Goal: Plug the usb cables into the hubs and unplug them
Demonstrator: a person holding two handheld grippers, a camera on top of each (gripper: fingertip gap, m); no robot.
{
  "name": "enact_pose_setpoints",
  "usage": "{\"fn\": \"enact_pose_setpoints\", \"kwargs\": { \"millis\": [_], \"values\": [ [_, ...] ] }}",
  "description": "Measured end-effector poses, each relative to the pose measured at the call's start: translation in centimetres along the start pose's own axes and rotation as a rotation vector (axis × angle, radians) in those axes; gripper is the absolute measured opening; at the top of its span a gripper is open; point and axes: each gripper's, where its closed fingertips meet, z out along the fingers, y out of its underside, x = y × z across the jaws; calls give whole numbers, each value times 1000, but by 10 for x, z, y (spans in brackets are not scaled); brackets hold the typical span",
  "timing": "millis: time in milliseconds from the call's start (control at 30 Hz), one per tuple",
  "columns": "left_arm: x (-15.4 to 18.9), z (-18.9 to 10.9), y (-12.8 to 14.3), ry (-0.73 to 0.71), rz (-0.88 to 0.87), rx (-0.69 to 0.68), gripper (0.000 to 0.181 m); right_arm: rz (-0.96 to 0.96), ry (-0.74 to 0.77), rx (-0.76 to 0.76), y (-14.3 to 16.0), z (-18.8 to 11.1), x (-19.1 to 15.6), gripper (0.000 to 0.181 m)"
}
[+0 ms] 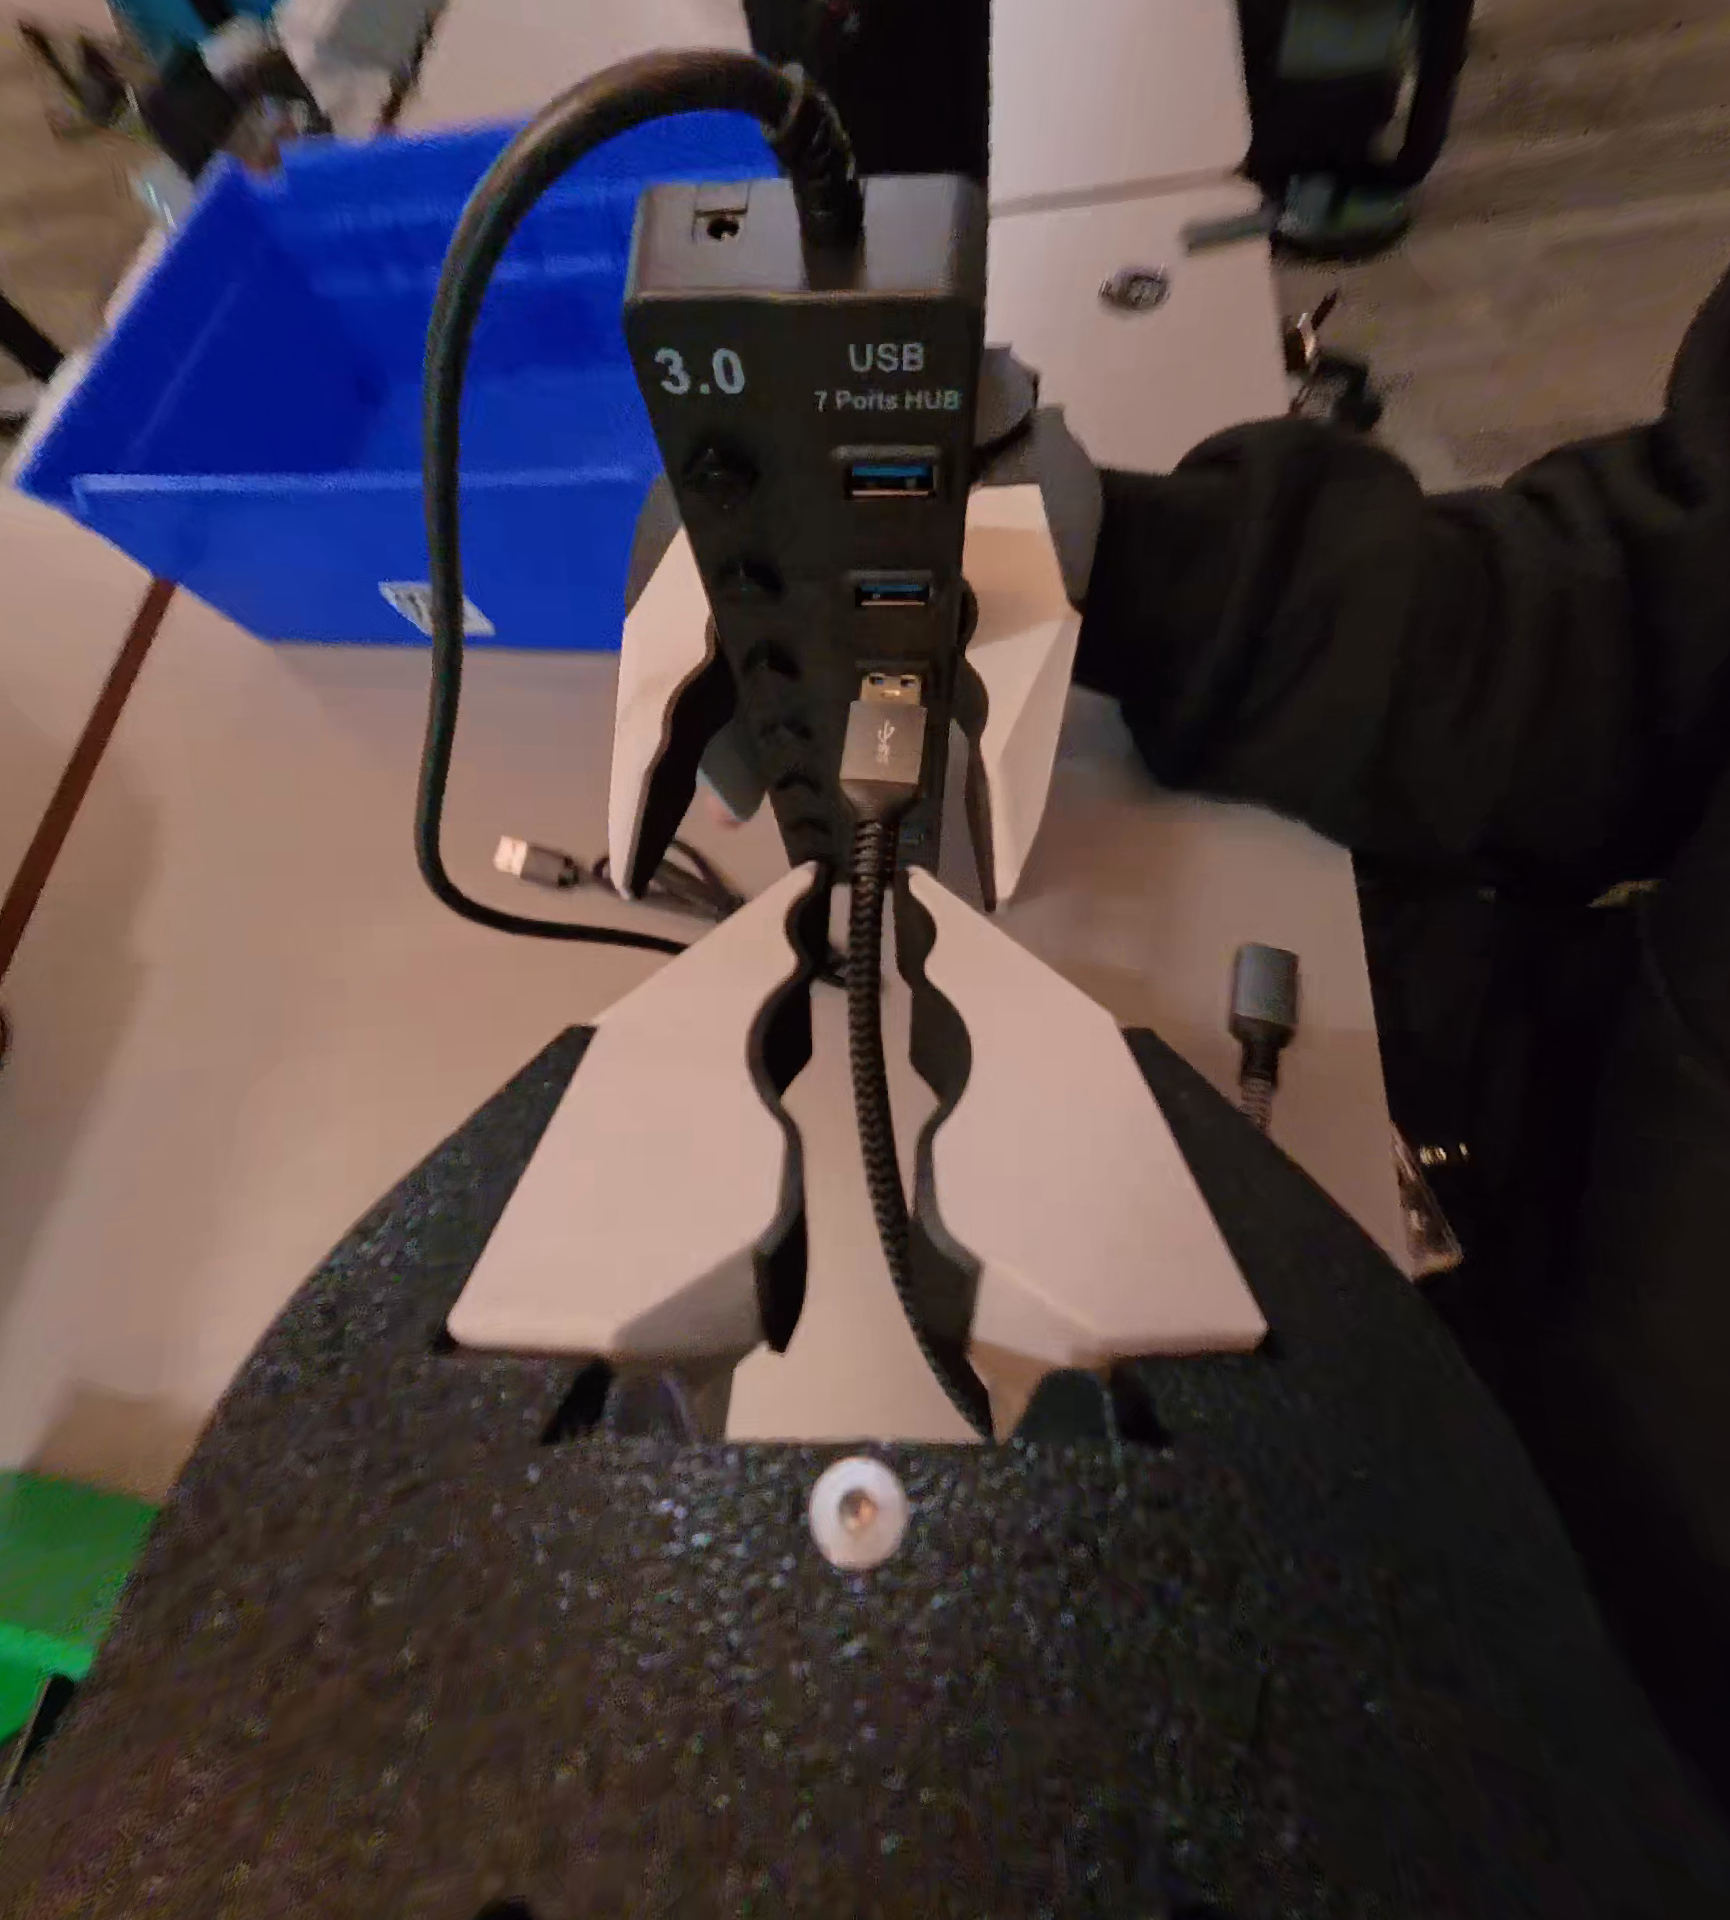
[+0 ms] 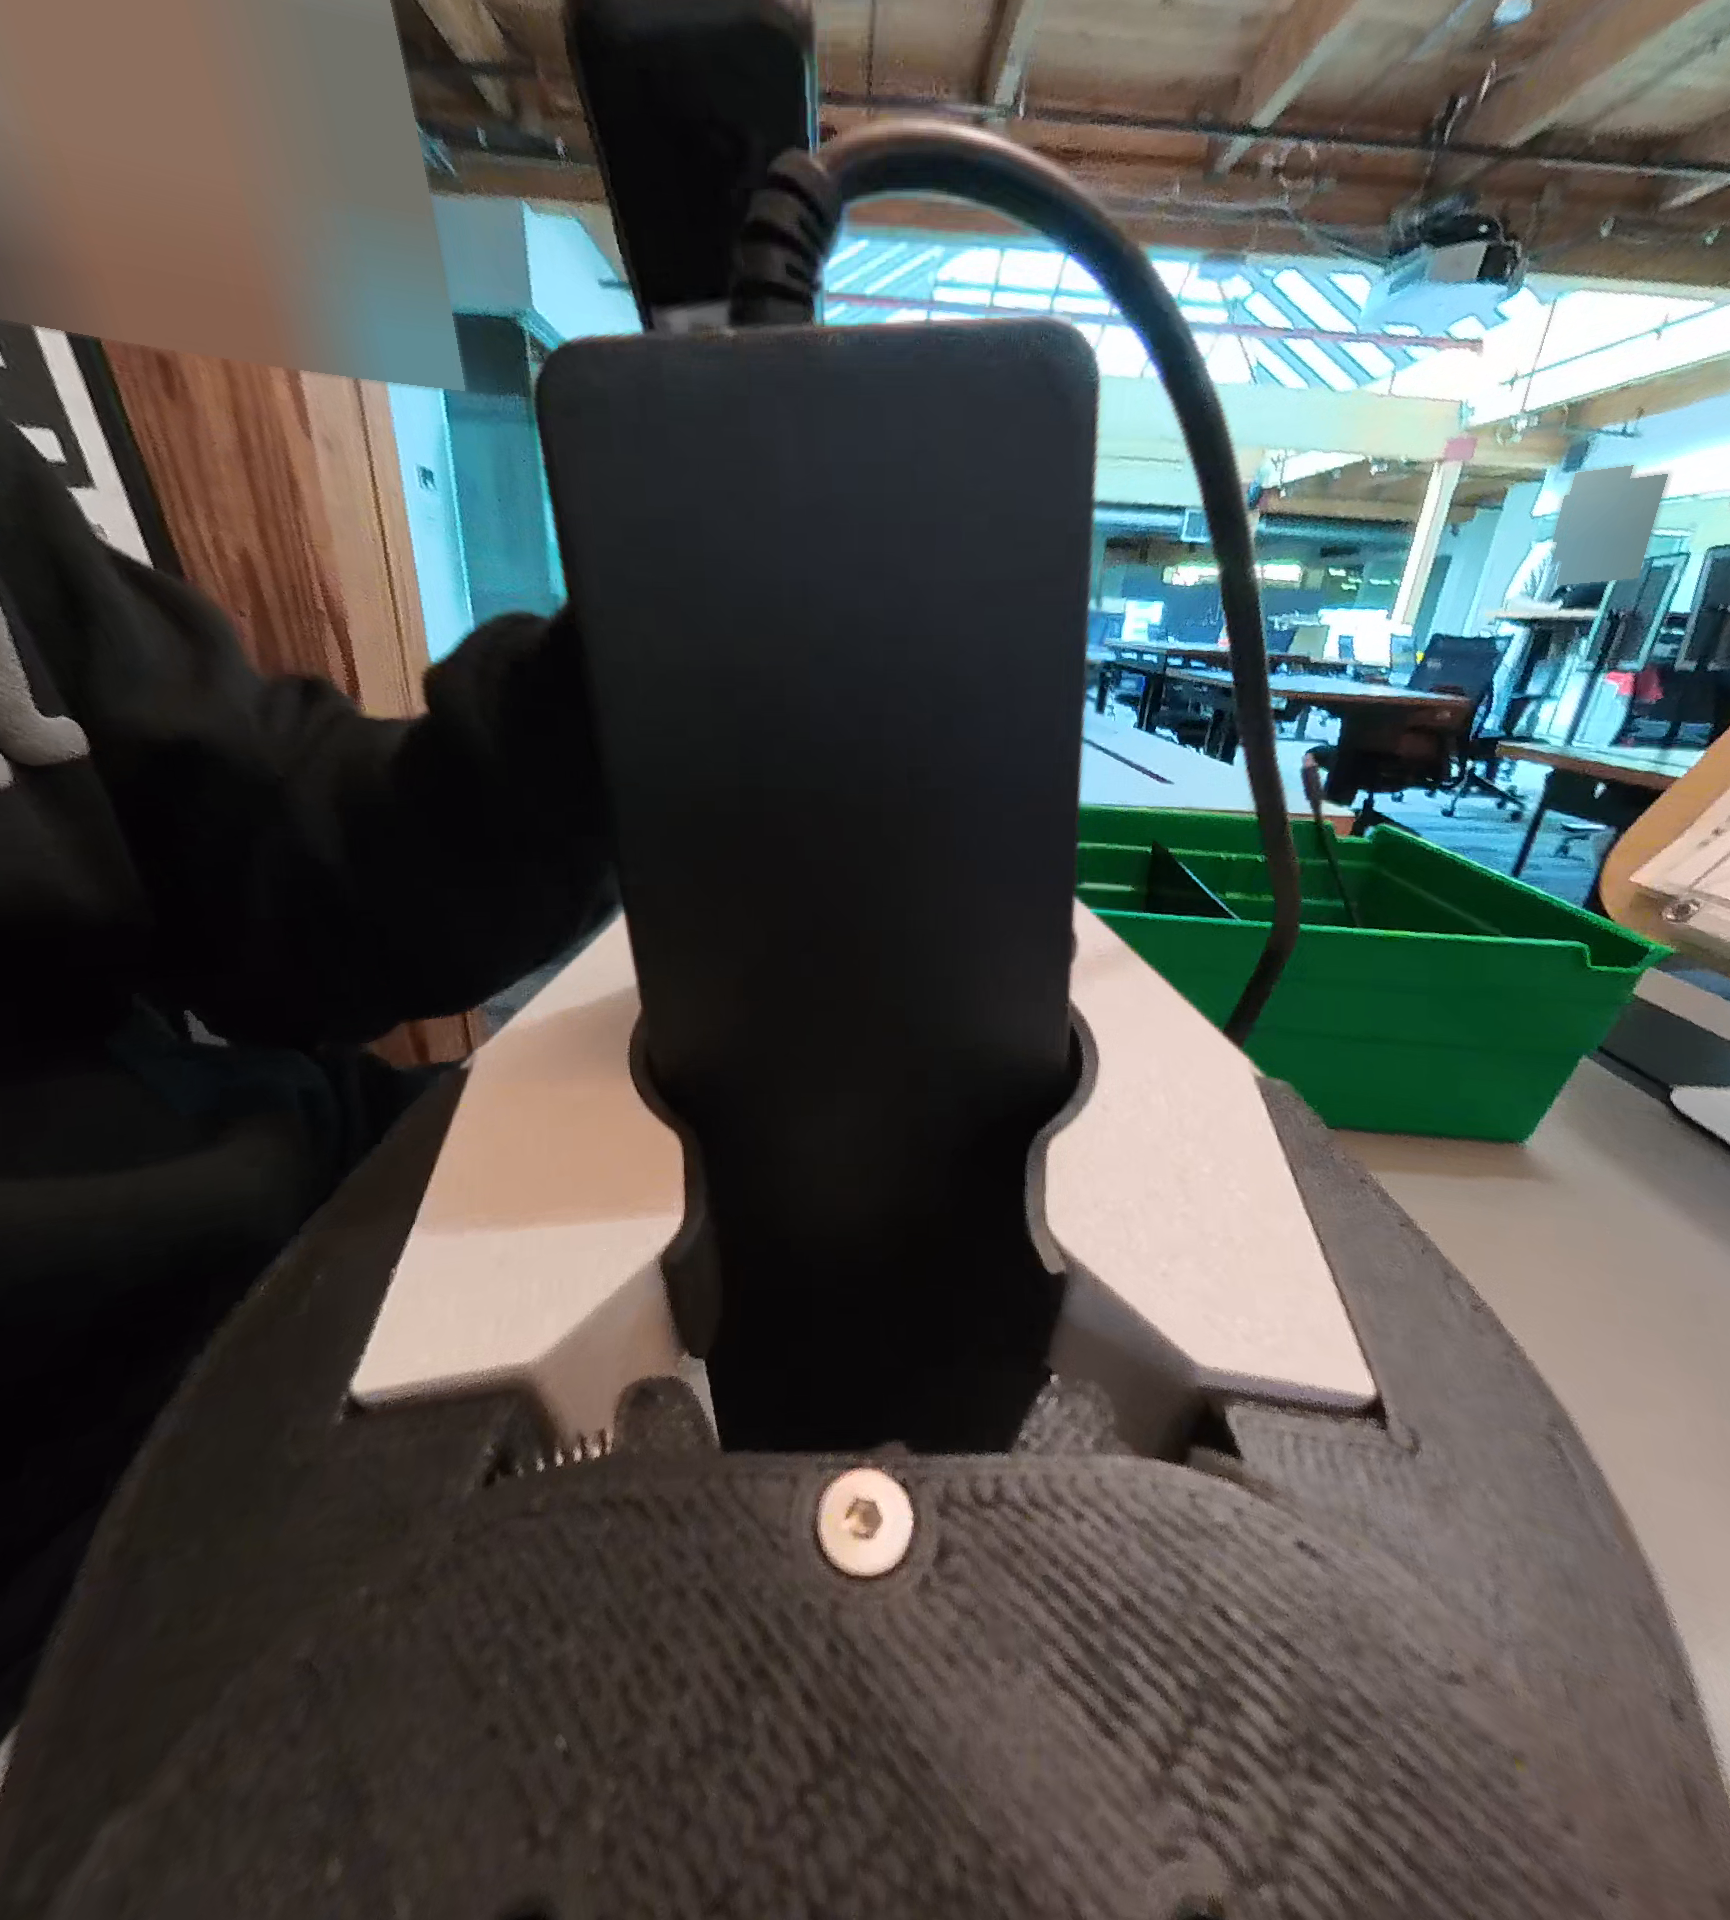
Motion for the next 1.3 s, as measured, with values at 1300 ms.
{"fn": "enact_pose_setpoints", "kwargs": {
  "millis": [1300],
  "values": [
    [12,-2,-11,90,3,300,8,38,-79,10,0,7,-12,66]
  ]
}}
